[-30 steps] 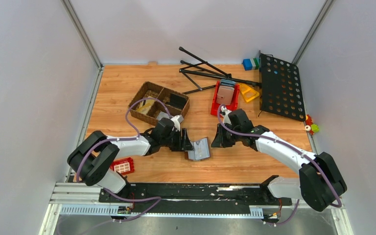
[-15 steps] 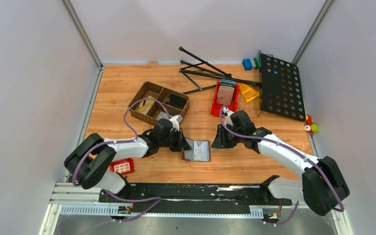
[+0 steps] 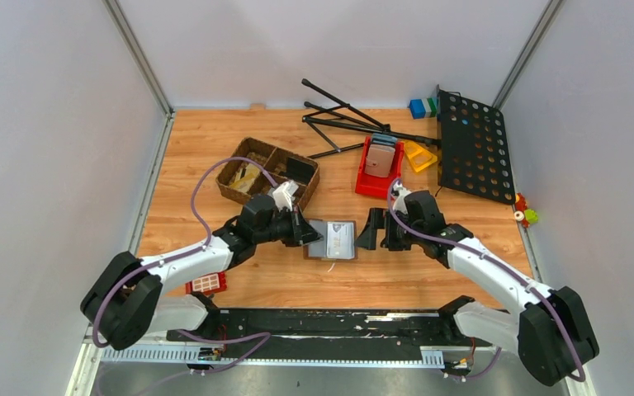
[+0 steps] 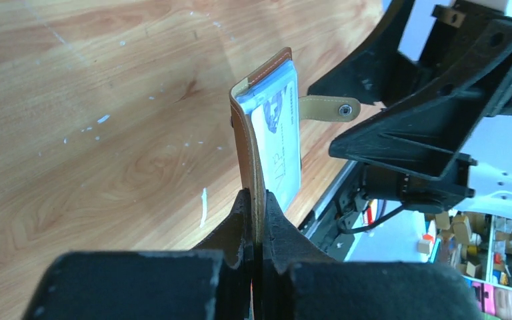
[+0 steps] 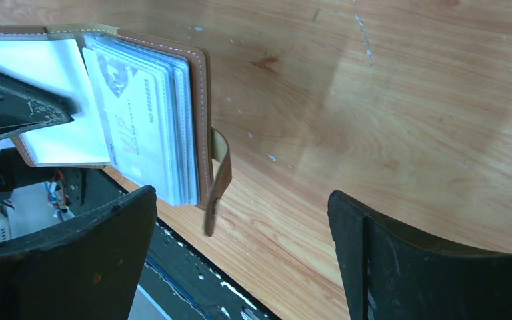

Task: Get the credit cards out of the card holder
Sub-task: Open the card holder at the center of the board.

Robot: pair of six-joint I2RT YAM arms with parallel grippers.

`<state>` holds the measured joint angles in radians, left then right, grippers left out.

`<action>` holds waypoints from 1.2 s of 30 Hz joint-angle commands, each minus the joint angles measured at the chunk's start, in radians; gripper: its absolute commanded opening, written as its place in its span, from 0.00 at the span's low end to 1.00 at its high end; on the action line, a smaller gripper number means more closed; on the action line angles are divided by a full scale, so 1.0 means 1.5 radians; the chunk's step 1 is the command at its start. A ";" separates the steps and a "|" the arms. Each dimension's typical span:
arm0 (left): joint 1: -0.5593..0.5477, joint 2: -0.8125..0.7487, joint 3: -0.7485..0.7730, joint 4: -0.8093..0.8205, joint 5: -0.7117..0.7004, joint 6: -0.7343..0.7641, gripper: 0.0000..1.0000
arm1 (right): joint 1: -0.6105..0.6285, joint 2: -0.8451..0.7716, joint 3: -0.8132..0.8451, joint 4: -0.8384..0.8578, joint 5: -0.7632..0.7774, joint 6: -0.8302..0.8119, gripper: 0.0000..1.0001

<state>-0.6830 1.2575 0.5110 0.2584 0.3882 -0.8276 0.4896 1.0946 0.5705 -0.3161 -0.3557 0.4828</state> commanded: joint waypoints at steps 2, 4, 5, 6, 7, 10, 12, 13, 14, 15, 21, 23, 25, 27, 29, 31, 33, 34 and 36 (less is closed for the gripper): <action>0.023 -0.055 0.018 0.030 0.039 -0.032 0.00 | -0.016 -0.044 -0.018 0.082 -0.061 0.029 1.00; 0.034 -0.065 0.023 0.042 0.059 -0.050 0.00 | -0.023 -0.058 -0.027 0.107 -0.091 0.040 1.00; 0.039 -0.069 0.024 0.055 0.068 -0.059 0.00 | -0.027 -0.064 -0.031 0.128 -0.107 0.048 1.00; 0.043 -0.073 0.026 0.064 0.079 -0.067 0.00 | -0.031 -0.071 -0.036 0.146 -0.124 0.055 1.00; 0.045 -0.077 0.029 0.072 0.086 -0.074 0.00 | -0.036 -0.079 -0.040 0.165 -0.141 0.063 1.00; 0.051 -0.094 0.037 0.076 0.093 -0.087 0.00 | -0.046 -0.104 -0.055 0.235 -0.186 0.100 1.00; 0.053 -0.103 0.040 0.081 0.098 -0.097 0.00 | -0.051 -0.120 -0.064 0.270 -0.203 0.123 1.00; 0.054 -0.107 0.041 0.086 0.101 -0.103 0.00 | -0.053 -0.126 -0.068 0.283 -0.205 0.135 1.00; 0.056 -0.110 0.041 0.093 0.106 -0.111 0.00 | -0.055 -0.132 -0.070 0.291 -0.205 0.145 1.00; 0.057 -0.114 0.041 0.103 0.112 -0.121 0.00 | -0.057 -0.137 -0.071 0.297 -0.205 0.156 1.00; 0.058 -0.124 0.047 0.133 0.134 -0.155 0.00 | -0.065 -0.128 -0.073 0.357 -0.236 0.208 0.84; 0.058 -0.128 0.048 0.134 0.134 -0.158 0.00 | -0.066 -0.128 -0.077 0.388 -0.246 0.227 0.72; 0.058 -0.133 0.046 0.133 0.134 -0.159 0.00 | -0.067 -0.129 -0.081 0.412 -0.253 0.241 0.60; 0.058 -0.137 0.047 0.133 0.135 -0.161 0.00 | -0.067 -0.131 -0.087 0.445 -0.259 0.257 0.54; 0.058 -0.138 0.047 0.136 0.139 -0.161 0.00 | -0.067 -0.130 -0.091 0.467 -0.264 0.271 0.47; 0.058 -0.138 0.048 0.144 0.147 -0.166 0.00 | -0.067 -0.125 -0.091 0.479 -0.271 0.280 0.45; 0.058 -0.136 0.047 0.155 0.153 -0.172 0.00 | -0.067 -0.116 -0.095 0.505 -0.284 0.293 0.46; 0.058 -0.137 0.048 0.159 0.154 -0.177 0.00 | -0.067 -0.110 -0.096 0.514 -0.291 0.300 0.46; 0.058 -0.137 0.047 0.164 0.155 -0.181 0.00 | -0.067 -0.098 -0.096 0.531 -0.305 0.306 0.49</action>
<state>-0.5995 1.0767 0.5362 0.4145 0.5861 -1.0706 0.3912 0.9234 0.4366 0.3511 -0.7536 0.8932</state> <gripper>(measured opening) 0.029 0.472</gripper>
